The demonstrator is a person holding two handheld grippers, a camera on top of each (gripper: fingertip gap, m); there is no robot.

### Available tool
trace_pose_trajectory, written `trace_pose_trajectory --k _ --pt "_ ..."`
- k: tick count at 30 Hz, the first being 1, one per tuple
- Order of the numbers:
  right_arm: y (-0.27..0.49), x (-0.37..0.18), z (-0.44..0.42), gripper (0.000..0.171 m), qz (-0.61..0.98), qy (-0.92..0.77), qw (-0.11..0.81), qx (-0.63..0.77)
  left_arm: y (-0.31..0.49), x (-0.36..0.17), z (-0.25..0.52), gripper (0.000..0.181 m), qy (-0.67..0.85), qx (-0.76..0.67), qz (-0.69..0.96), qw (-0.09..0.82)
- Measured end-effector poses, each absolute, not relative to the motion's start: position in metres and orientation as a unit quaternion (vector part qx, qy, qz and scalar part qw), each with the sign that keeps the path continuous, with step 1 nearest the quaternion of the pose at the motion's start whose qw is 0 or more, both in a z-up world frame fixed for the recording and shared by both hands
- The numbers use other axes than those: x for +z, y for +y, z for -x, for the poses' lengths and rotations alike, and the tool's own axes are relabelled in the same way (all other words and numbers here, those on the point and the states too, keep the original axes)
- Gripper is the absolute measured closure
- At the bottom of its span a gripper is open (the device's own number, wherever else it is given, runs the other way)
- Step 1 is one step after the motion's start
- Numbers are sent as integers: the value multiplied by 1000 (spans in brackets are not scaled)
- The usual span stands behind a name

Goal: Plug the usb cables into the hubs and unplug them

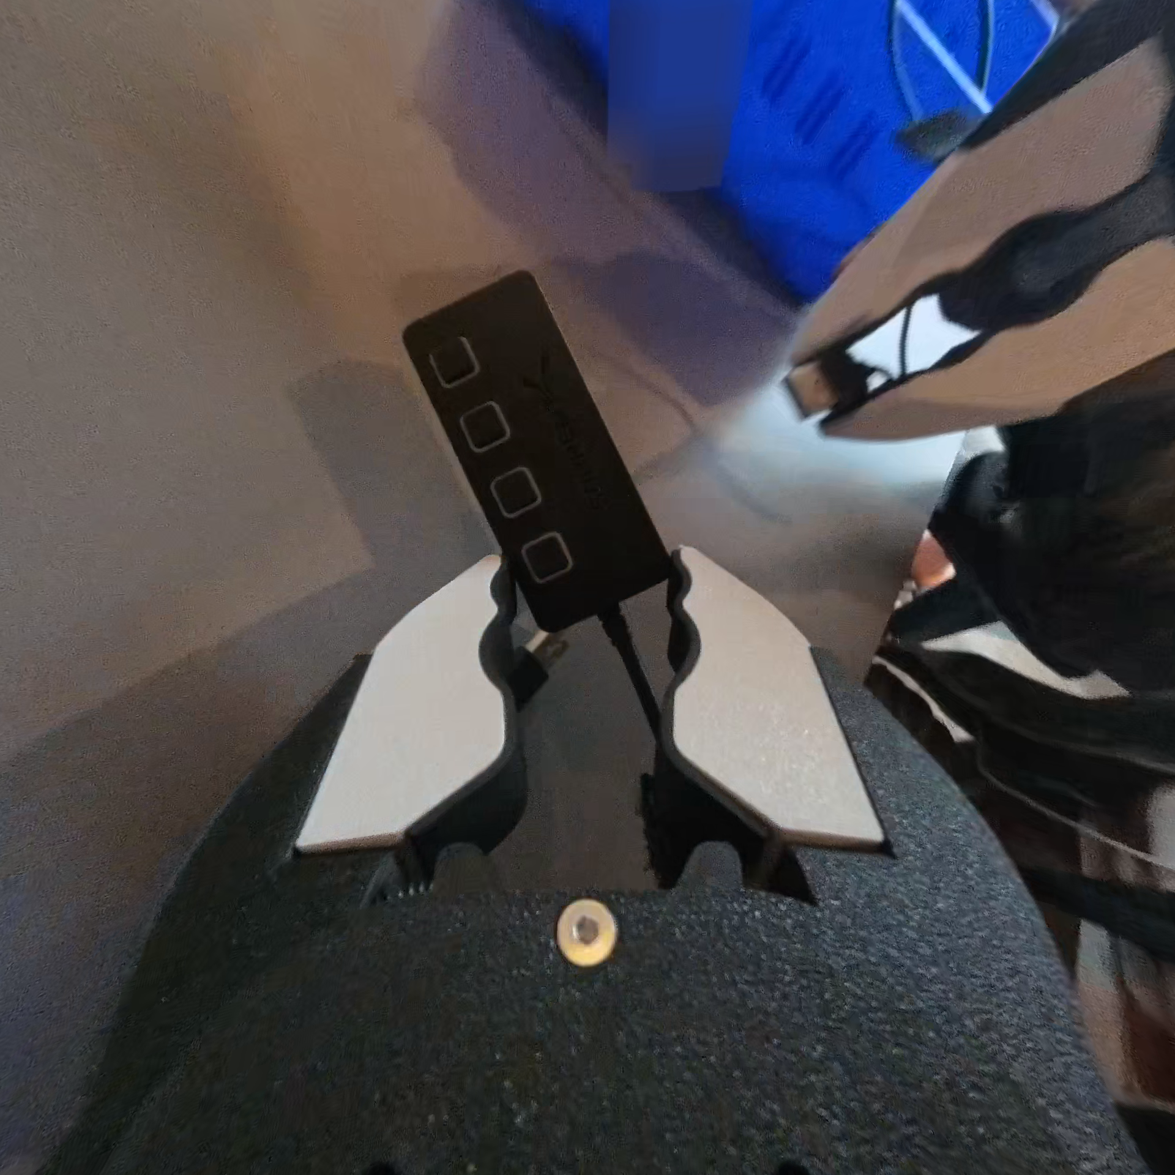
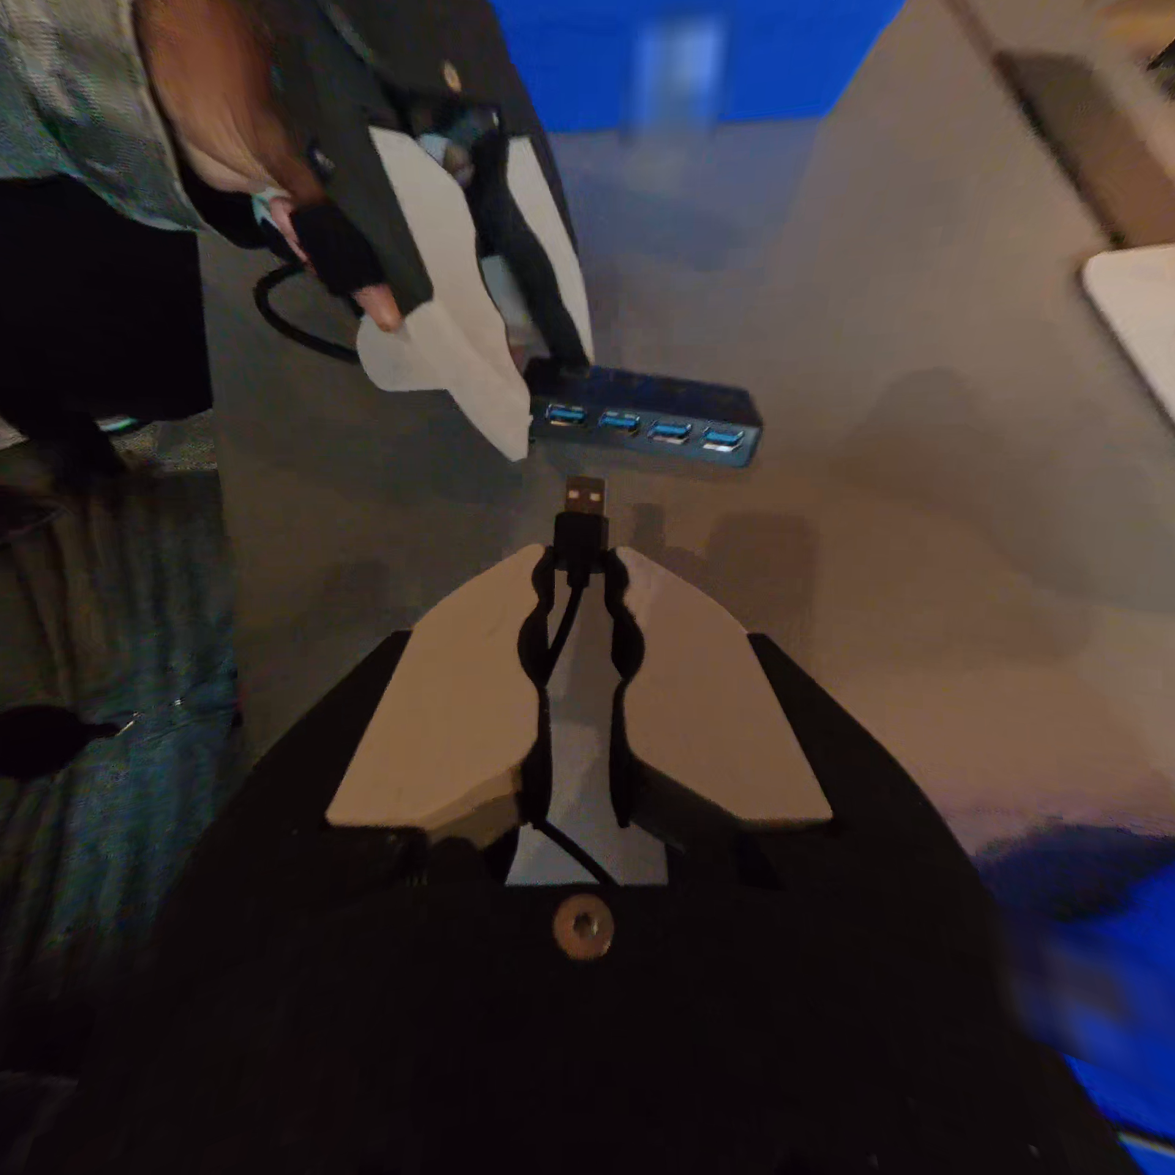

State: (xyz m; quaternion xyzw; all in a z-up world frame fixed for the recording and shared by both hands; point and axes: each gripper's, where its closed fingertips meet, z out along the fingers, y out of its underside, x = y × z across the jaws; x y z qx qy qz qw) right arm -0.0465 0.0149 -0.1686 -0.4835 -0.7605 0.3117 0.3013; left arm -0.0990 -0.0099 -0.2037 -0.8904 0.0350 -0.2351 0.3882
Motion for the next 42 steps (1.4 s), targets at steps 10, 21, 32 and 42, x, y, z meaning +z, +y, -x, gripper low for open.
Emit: trace_pose_trajectory --k 10,21,32,42 --pt "27 -187 58 157 507 -776 327 183 2 -212 95 135 75 -62 881 463" --pt "30 -198 64 157 498 -781 349 139 7 -212 90 135 74 -72 875 474" --pt "27 -195 64 157 500 -767 345 207 7 -214 88 135 100 -51 871 478" --pt "25 -189 63 157 456 -782 379 191 4 -211 85 135 95 -105 864 483"
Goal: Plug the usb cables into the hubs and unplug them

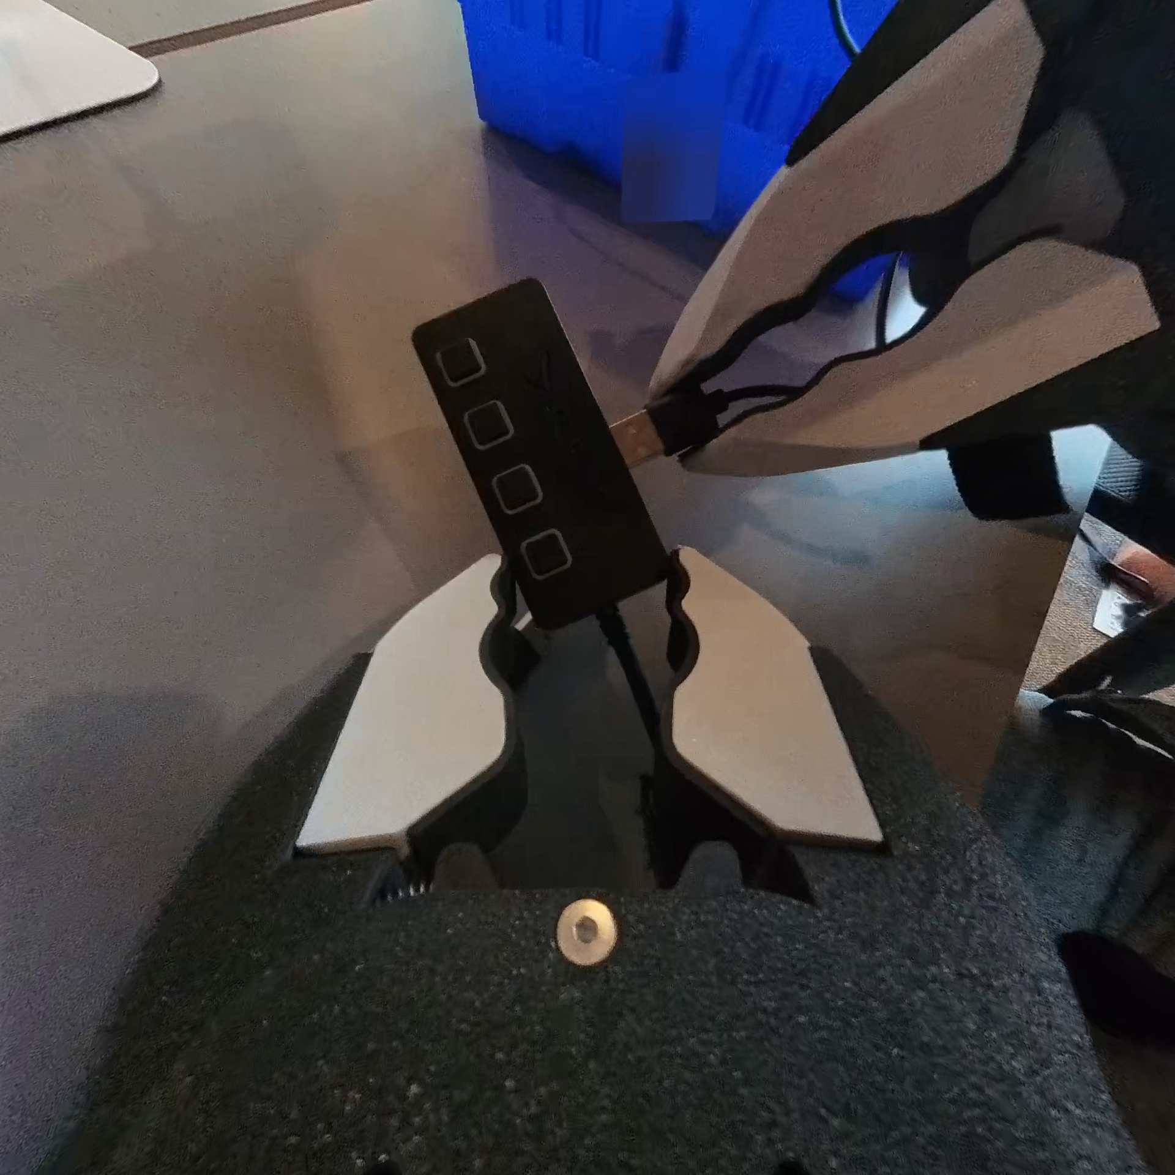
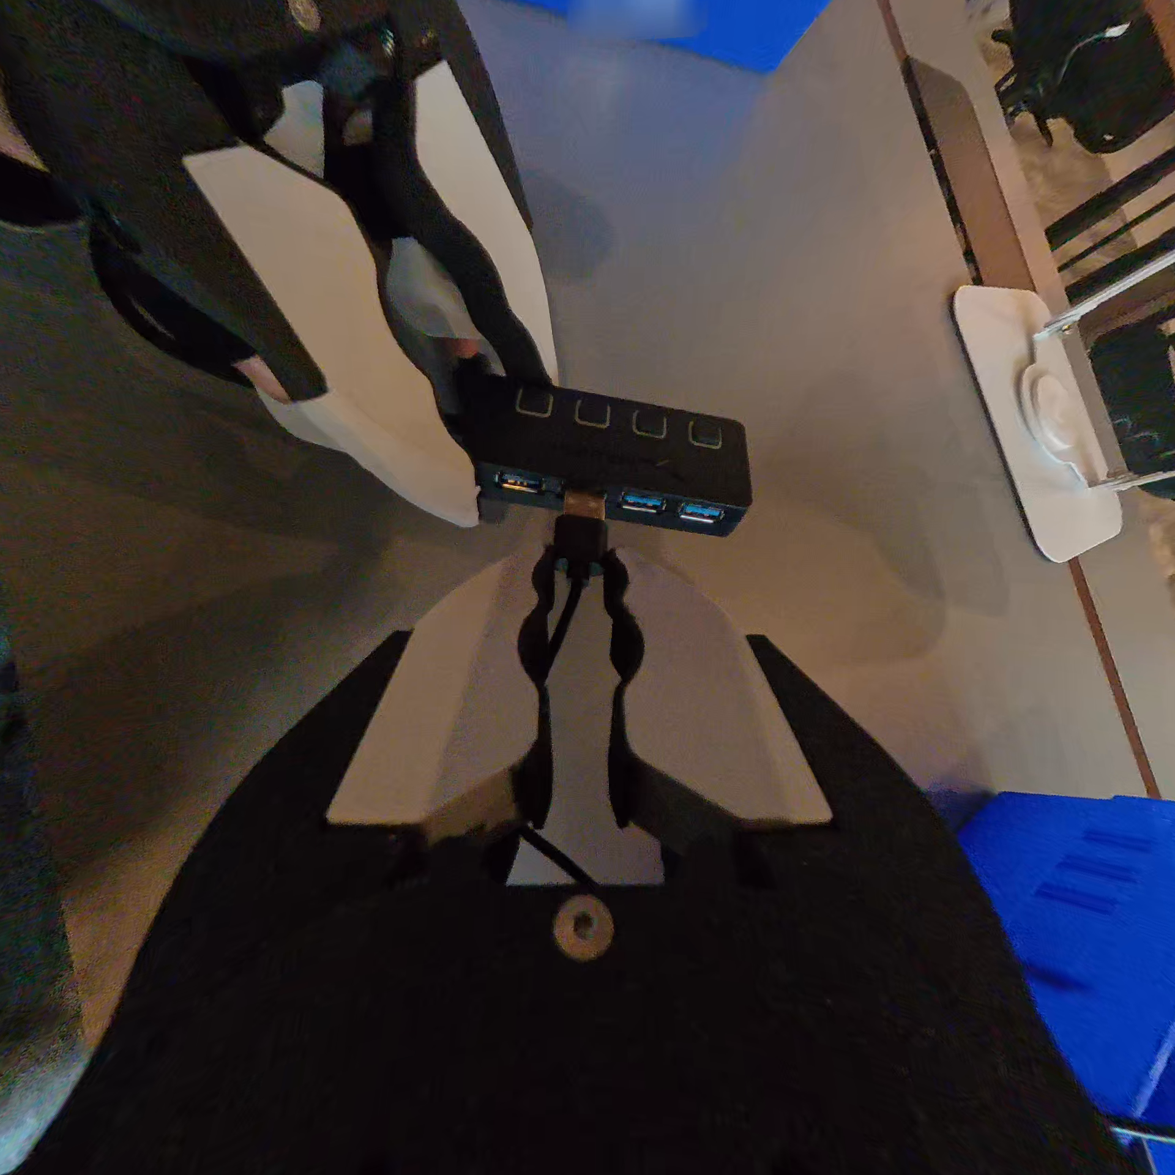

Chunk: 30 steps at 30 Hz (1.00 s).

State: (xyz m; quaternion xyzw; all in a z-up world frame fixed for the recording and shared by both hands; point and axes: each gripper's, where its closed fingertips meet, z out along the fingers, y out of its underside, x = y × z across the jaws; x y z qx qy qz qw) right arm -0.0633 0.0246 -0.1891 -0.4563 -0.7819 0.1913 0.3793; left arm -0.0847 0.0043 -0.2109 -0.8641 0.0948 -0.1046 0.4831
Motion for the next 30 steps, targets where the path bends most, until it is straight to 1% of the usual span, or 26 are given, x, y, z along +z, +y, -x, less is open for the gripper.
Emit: trace_pose_trajectory --k 3,7,8,15,21,24,30 --pt "25 -192 61 157 456 -787 370 190 4 -211 83 135 98 -114 863 482" --pt "23 -191 61 157 458 -785 371 189 1 -201 77 135 74 -213 842 490" --pt "23 -190 62 157 460 -784 370 191 0 -200 77 135 69 -220 839 492" --pt "23 -192 55 157 478 -786 343 190 1 -205 75 135 88 -174 852 486" --pt "25 -200 51 157 479 -797 333 159 2 -215 77 135 113 -88 869 474" --pt "26 -207 47 157 475 -811 323 113 3 -217 77 134 118 -75 872 468" --pt "30 -205 49 157 484 -801 330 122 2 -217 78 135 109 -89 873 468"
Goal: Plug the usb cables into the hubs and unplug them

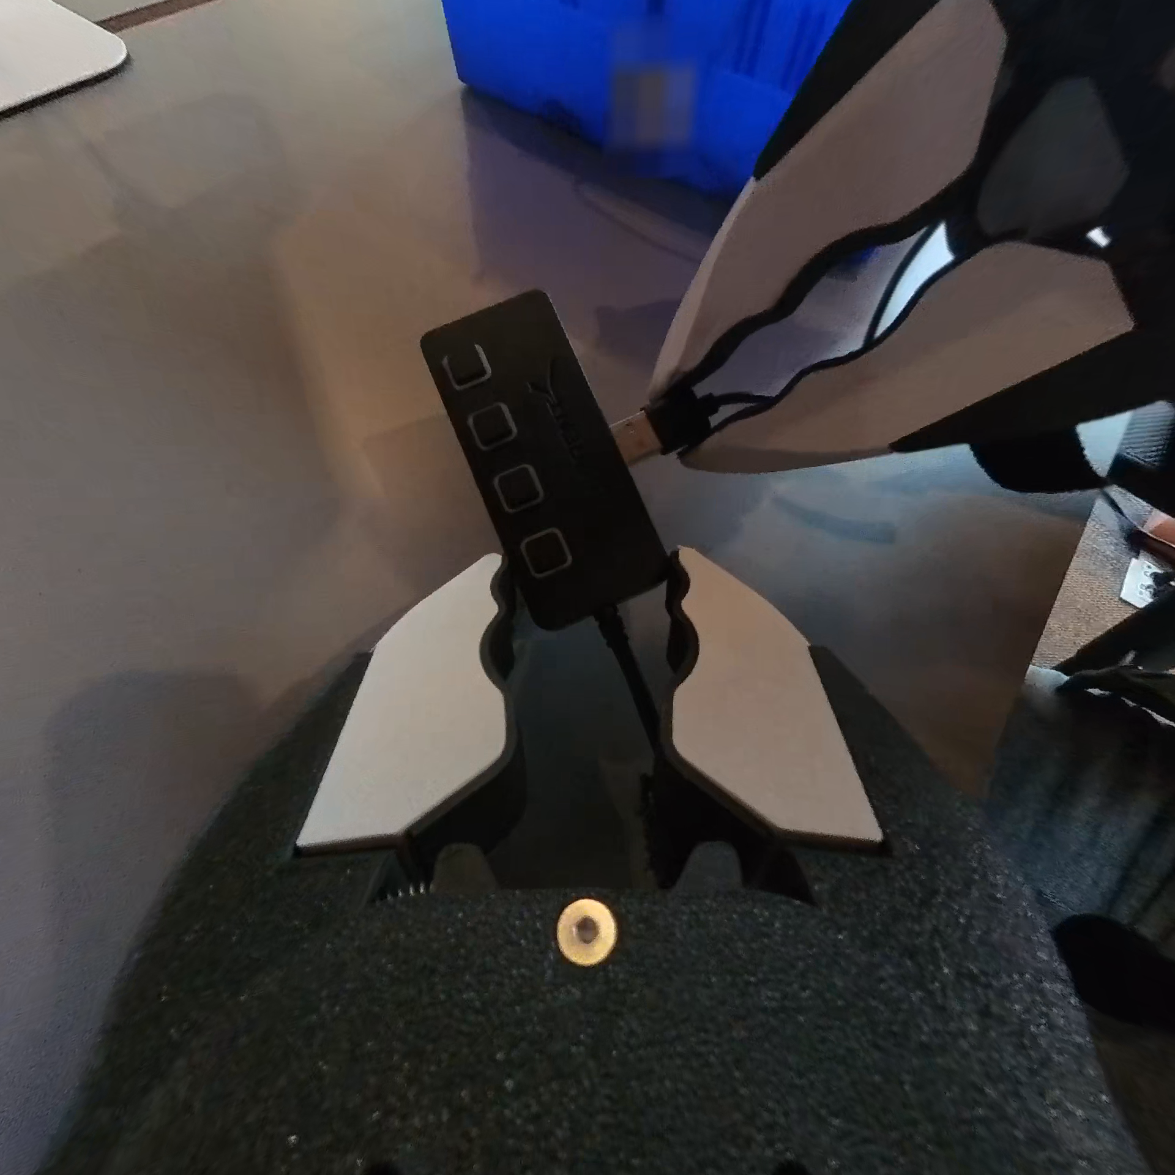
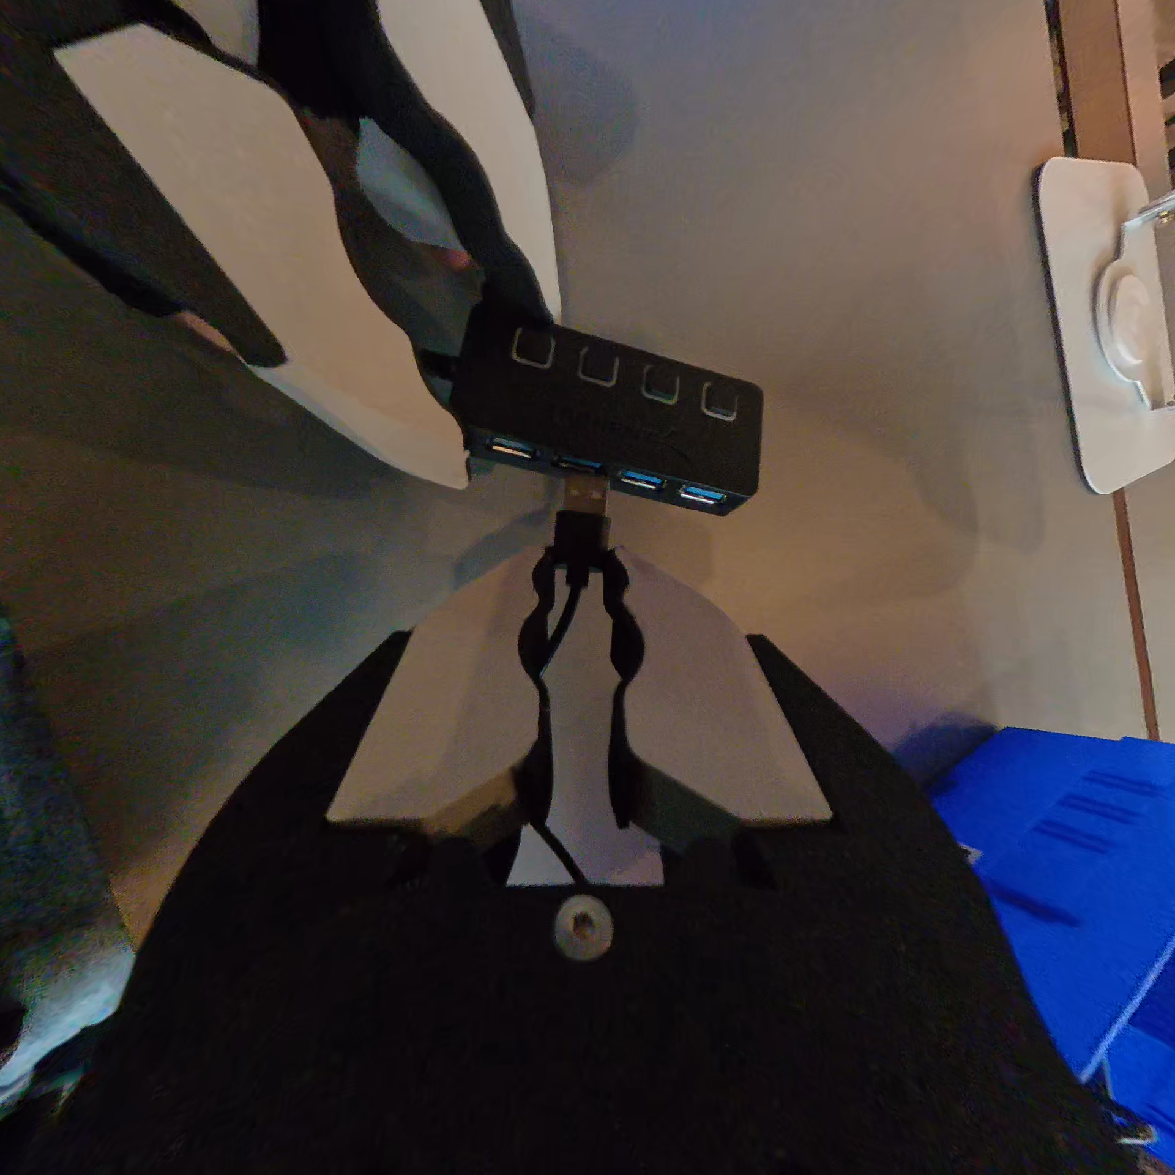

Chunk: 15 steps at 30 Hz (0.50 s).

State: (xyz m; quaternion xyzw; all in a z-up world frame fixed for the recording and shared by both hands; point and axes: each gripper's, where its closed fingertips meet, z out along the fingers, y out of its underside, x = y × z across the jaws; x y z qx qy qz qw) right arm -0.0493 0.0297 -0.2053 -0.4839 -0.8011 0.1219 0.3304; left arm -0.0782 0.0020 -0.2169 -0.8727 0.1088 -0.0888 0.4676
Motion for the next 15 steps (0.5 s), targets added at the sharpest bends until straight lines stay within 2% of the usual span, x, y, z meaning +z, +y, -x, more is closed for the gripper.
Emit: trace_pose_trajectory --k 15 --pt "26 -207 50 157 491 -799 322 130 3 -223 80 135 124 -31 879 459"
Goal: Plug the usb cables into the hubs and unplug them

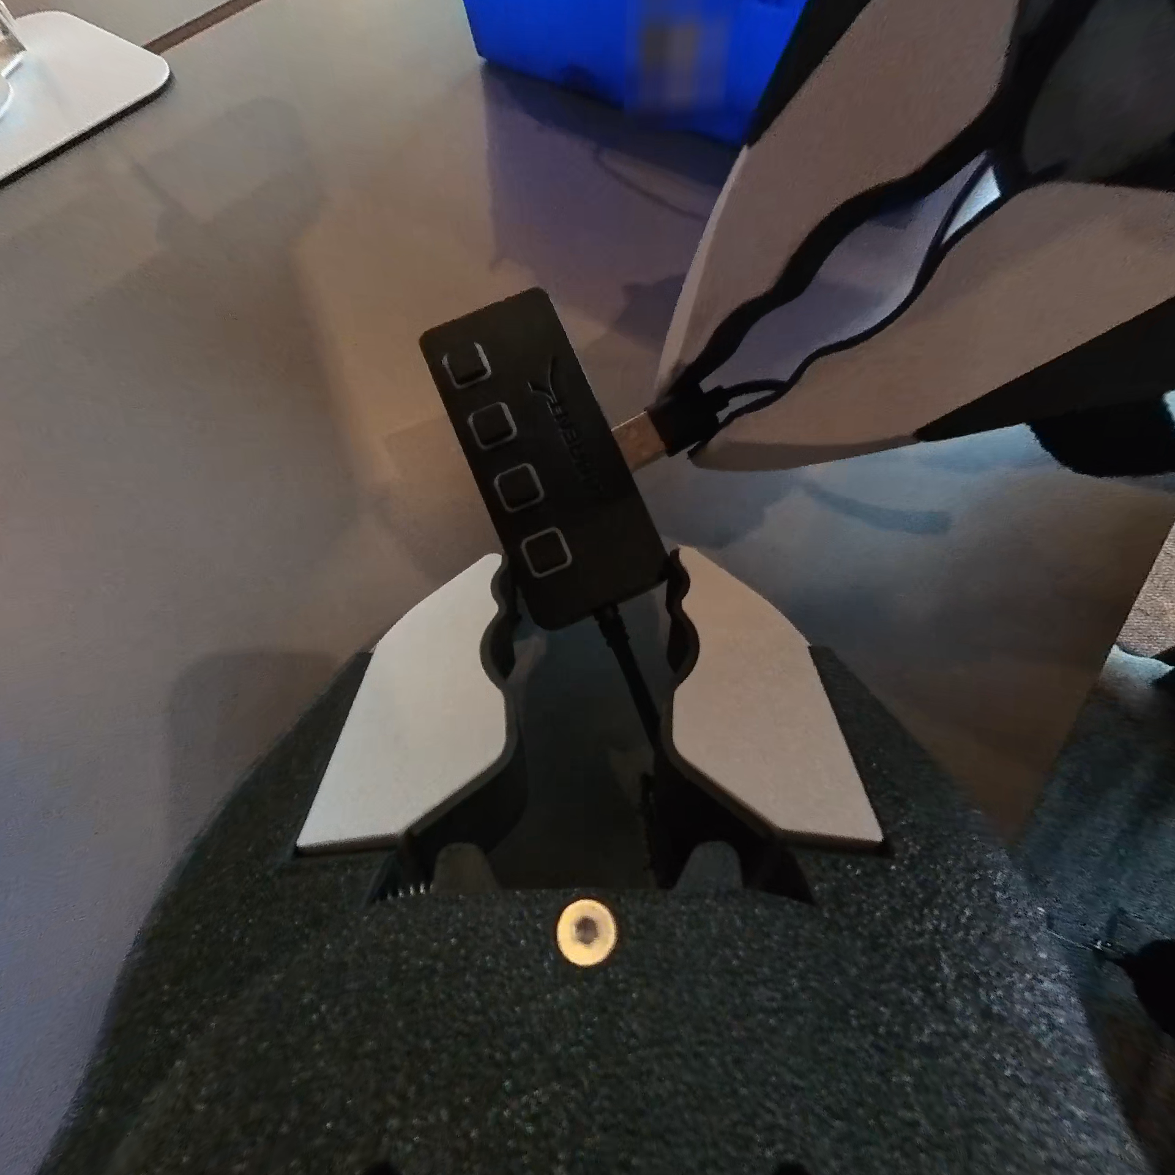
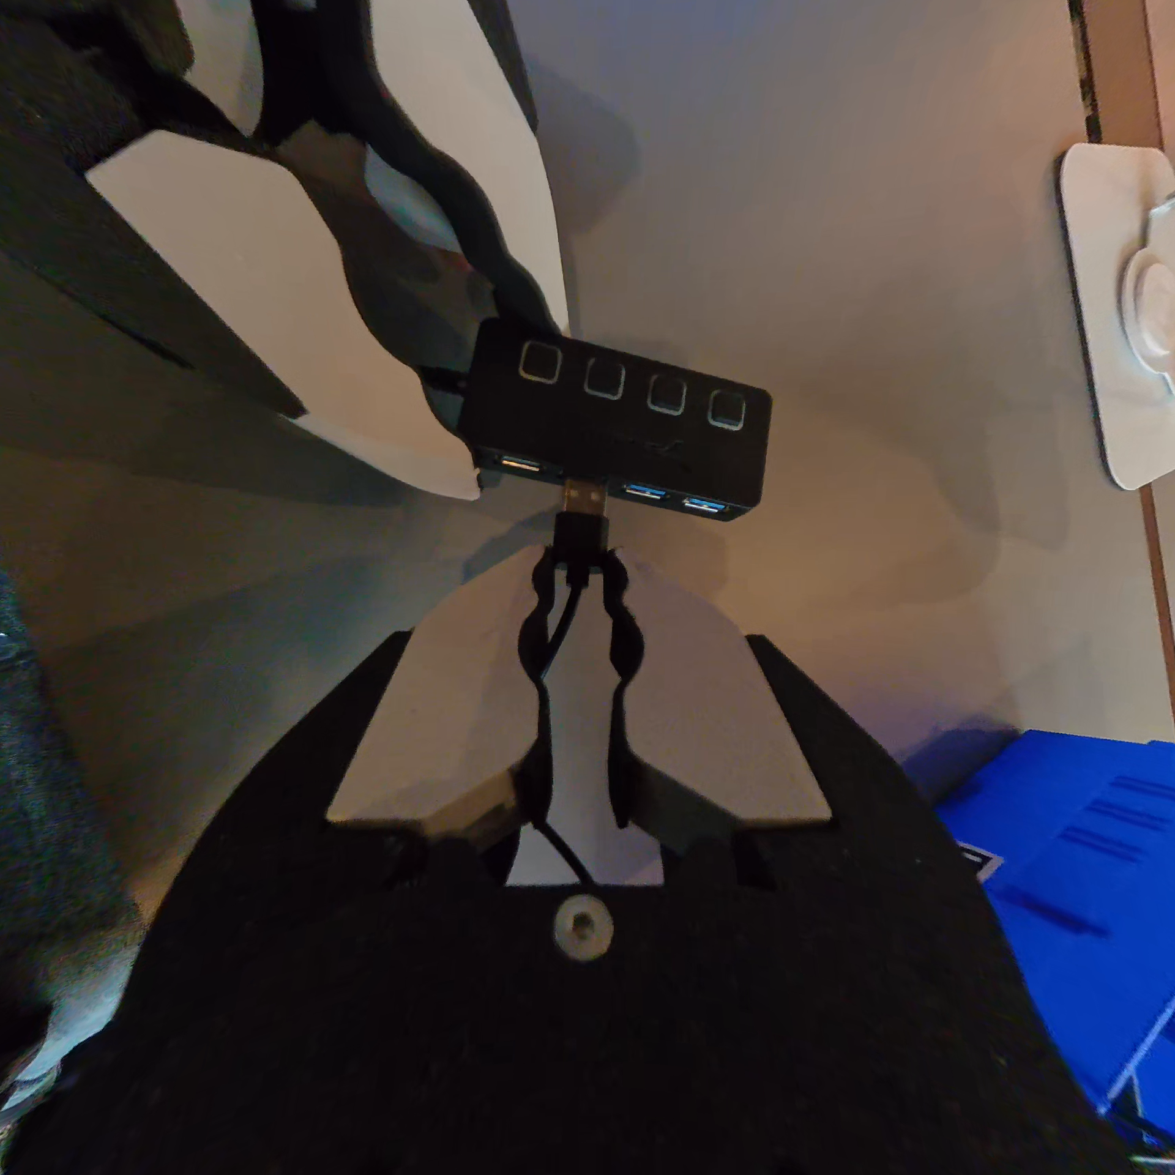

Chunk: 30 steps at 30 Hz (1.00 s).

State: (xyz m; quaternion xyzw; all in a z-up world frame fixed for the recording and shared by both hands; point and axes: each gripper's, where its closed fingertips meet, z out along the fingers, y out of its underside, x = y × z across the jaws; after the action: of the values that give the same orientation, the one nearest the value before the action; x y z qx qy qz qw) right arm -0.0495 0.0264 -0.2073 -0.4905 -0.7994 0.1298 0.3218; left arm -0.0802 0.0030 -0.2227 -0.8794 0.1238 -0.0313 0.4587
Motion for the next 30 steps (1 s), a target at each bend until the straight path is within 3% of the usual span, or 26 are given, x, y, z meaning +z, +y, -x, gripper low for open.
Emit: trace_pose_trajectory --k 15,20,23,26,30 --pt "21 -206 54 157 477 -797 332 165 1 -227 81 135 132 -29 884 447" --pt "26 -197 55 157 477 -785 348 188 3 -215 84 135 83 -91 873 472" --pt "12 -153 50 158 452 -727 348 382 3 -208 96 135 50 -114 862 492" --pt "-10 -76 23 158 327 -618 332 633 2 -202 96 135 43 -141 853 501" --pt "-21 -37 -8 158 210 -569 345 716 2 -202 91 135 51 -141 850 505"
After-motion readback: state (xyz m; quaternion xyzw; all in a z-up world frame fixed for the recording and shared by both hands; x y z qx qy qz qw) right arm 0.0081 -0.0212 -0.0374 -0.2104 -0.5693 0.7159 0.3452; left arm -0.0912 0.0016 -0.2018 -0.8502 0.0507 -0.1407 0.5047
